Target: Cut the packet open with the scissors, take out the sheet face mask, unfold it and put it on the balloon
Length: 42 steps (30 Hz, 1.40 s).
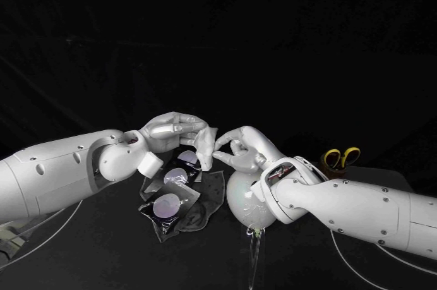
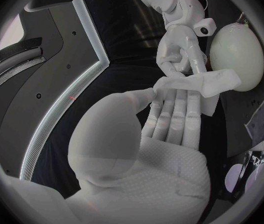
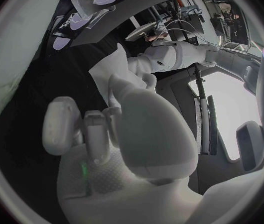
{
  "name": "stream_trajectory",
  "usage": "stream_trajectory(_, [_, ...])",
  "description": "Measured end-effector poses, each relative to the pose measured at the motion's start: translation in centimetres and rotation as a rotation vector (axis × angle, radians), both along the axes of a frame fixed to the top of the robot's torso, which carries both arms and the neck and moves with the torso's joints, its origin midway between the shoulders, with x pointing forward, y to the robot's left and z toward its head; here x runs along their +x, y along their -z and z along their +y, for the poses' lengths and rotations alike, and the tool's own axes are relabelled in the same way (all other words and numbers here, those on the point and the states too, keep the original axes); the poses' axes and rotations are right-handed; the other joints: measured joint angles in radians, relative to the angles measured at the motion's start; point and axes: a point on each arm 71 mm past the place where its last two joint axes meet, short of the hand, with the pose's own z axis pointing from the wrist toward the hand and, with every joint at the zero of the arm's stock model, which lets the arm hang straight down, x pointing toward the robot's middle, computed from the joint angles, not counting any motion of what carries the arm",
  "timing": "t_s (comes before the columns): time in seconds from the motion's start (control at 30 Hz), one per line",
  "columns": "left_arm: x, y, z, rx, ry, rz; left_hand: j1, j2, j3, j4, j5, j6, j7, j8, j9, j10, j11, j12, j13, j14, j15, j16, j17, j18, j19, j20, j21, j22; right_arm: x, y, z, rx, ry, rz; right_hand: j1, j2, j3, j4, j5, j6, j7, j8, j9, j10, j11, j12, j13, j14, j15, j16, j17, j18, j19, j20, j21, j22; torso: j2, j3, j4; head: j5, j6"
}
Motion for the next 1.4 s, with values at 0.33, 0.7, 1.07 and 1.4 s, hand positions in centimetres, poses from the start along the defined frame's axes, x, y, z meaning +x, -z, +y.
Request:
stream_trajectory(0.33, [0.0,0.0,0.2,0.000,-0.005,0.000,0.002,0.002,0.000,0.000,-0.001,0.002,0.002,0.000,0.000,0.000,0.000,0.000,0.000,0.000,0.000,0.000,0.000,0.008,0.000,0.000,0.000,0.000,-0.4,0.1,-0.7,-0.010,-0.001,0.007,-0.003,0.003,0.031,-0.004,-0.004,0.000,-0.004,0.029,0.021,0.002,-0.009,0.013,-0.002,0.001,-0.005,0.001,-0.001,0.000,0.004,-0.004,0.013,0.000,0.000,-0.0002,0.0007,0.001,-0.001])
stream_trajectory(0.7, [0.1,0.0,0.6,0.003,-0.021,0.000,0.003,0.003,0.000,0.000,-0.002,0.002,0.002,0.004,0.000,0.000,0.000,0.000,0.000,0.000,0.000,0.000,-0.001,0.008,0.000,0.000,0.000,0.000,-1.3,-0.3,-2.6,0.021,0.027,-0.009,-0.027,0.005,0.069,-0.017,-0.006,-0.008,-0.011,0.060,0.030,0.011,-0.018,0.024,-0.002,0.001,-0.006,0.000,-0.001,0.000,0.007,-0.008,0.028,0.001,0.000,0.0003,-0.0012,0.005,-0.003])
stream_trajectory(1.07, [0.1,0.0,0.8,0.005,-0.027,-0.001,0.003,0.003,0.000,0.000,-0.002,0.002,0.002,0.004,0.000,0.000,0.000,0.000,0.000,0.000,0.000,0.000,-0.001,0.007,0.000,0.000,0.000,0.000,-1.6,-0.5,-3.8,0.045,0.051,0.013,-0.077,-0.007,0.112,-0.024,-0.008,-0.053,-0.012,0.095,0.089,0.012,-0.020,-0.012,-0.001,0.001,-0.006,-0.001,0.000,-0.001,-0.004,-0.018,-0.012,0.000,0.000,0.0004,-0.0018,0.006,0.000])
stream_trajectory(1.4, [0.2,0.0,0.7,0.005,-0.027,-0.001,0.004,0.004,0.000,0.000,0.000,0.002,0.002,0.003,0.000,0.002,0.002,0.000,0.000,0.002,-0.002,0.000,-0.001,0.007,0.000,0.000,0.000,0.000,-0.7,0.3,-2.2,0.023,0.024,0.106,-0.155,-0.082,0.035,0.019,0.002,-0.246,0.084,-0.061,0.041,0.009,0.053,-0.065,-0.001,0.000,0.047,0.001,0.000,-0.007,-0.036,0.022,-0.069,0.000,0.000,0.0000,0.0001,0.001,0.000])
